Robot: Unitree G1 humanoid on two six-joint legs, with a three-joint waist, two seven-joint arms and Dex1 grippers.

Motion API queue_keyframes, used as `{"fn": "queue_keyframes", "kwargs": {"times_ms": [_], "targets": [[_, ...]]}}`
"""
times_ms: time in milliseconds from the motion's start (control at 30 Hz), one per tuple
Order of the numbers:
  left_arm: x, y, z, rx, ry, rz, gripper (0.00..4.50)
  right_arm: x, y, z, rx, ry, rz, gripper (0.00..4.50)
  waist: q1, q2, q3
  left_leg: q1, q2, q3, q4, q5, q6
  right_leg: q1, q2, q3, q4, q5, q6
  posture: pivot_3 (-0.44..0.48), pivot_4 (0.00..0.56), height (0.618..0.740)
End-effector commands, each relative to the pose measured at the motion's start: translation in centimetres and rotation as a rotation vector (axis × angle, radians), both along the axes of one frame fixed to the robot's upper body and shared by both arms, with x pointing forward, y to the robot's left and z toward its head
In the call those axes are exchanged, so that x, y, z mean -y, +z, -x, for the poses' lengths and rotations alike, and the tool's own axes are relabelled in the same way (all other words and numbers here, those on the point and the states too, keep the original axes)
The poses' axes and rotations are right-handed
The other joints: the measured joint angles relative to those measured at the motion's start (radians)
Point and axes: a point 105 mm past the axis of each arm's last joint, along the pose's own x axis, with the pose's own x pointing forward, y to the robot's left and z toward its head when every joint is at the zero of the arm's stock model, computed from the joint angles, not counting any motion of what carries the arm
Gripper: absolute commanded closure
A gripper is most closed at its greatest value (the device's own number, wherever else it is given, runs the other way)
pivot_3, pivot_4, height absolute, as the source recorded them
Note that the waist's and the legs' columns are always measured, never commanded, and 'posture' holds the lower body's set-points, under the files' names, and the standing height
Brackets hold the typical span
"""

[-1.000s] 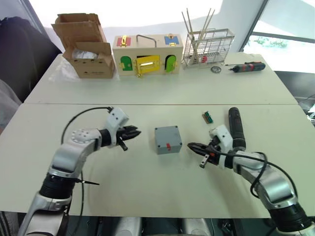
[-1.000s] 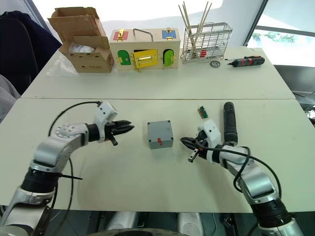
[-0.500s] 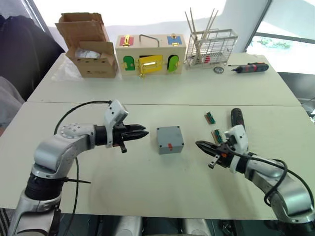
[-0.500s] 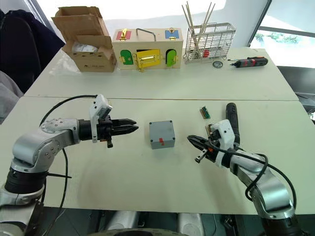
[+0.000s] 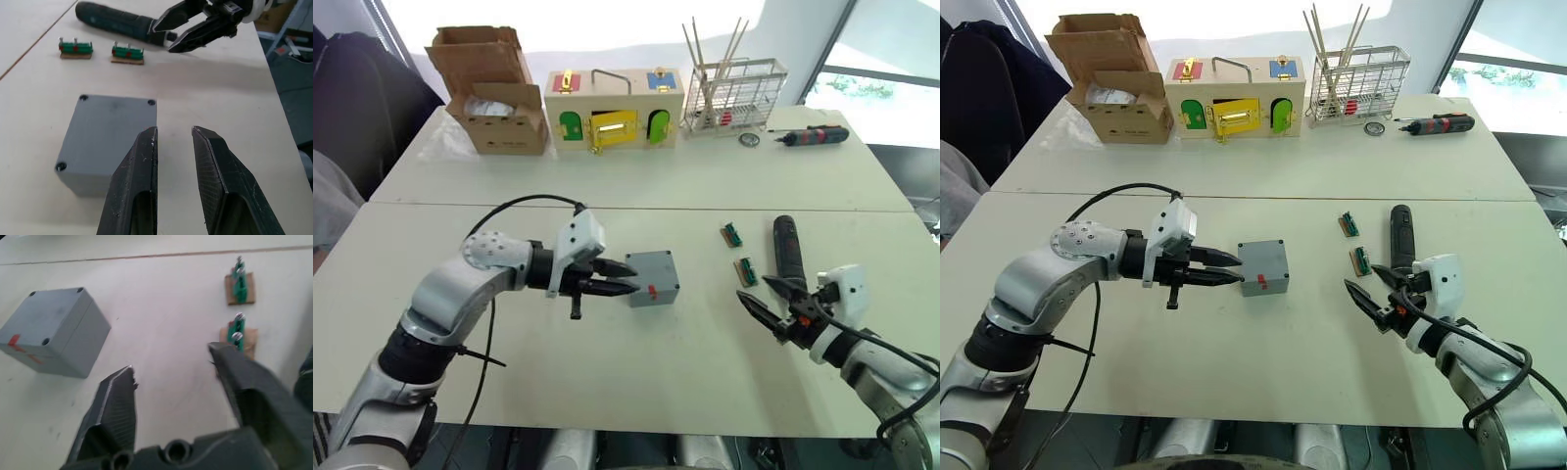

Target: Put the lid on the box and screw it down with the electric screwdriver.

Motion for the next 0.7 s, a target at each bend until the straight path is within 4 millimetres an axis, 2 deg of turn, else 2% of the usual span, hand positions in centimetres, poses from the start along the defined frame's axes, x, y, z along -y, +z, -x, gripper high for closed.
{"fn": "queue_keyframes", "kwargs": {"times_ms": [33, 67, 167, 567, 667, 700], "targets": [[0.4, 0.5, -0.4, 0.046, -0.008, 0.01, 3.42, 0.0, 1.3, -0.1, 0.14, 0.043, 0.196, 0.23, 0.0, 0.0, 0.001, 0.0, 0.0, 0.0, 0.0, 0.0, 0.0, 0.0, 0.0, 0.0, 0.0, 0.0, 0.0, 0.0, 0.15, 0.731], [0.4, 0.5, -0.5, 0.046, -0.009, 0.011, 3.42, 0.1, 1.5, -0.3, 0.163, 0.033, 0.212, 0.03, -0.001, 0.0, 0.001, 0.0, 0.0, 0.0, 0.0, 0.0, 0.0, 0.0, 0.0, 0.0, 0.0, 0.0, 0.0, 0.0, 0.15, 0.731], [0.5, 0.3, -0.6, 0.047, -0.005, 0.016, 3.42, 0.8, 1.6, -0.8, 0.204, -0.004, 0.242, 0.03, 0.0, 0.0, 0.001, 0.0, 0.0, 0.0, 0.0, 0.0, 0.0, 0.0, 0.001, 0.0, 0.0, 0.0, 0.0, 0.0, 0.15, 0.731], [1.0, 0.0, -0.3, 0.036, 0.003, 0.022, 3.42, 0.3, -0.5, -2.6, -0.008, -0.114, -0.096, 0.03, 0.0, 0.001, 0.001, 0.0, 0.0, 0.0, 0.001, 0.0, 0.0, 0.0, 0.0, 0.0, 0.0, 0.0, 0.0, 0.0, 0.15, 0.731], [0.7, -0.3, -0.2, 0.033, 0.015, 0.014, 3.42, 0.3, -0.6, -3.1, -0.025, -0.143, -0.138, 0.71, 0.0, 0.001, 0.001, 0.0, 0.0, 0.0, 0.001, 0.0, 0.0, 0.0, 0.0, 0.0, 0.0, 0.0, 0.0, 0.0, 0.15, 0.731], [0.7, -0.3, -0.2, 0.032, 0.02, 0.01, 3.42, 0.2, -0.7, -3.3, -0.029, -0.146, -0.138, 1.06, 0.0, 0.001, 0.001, 0.0, 0.0, 0.0, 0.001, 0.0, 0.0, 0.0, 0.0, 0.0, 0.001, 0.0, 0.0, 0.0, 0.15, 0.731]]}}
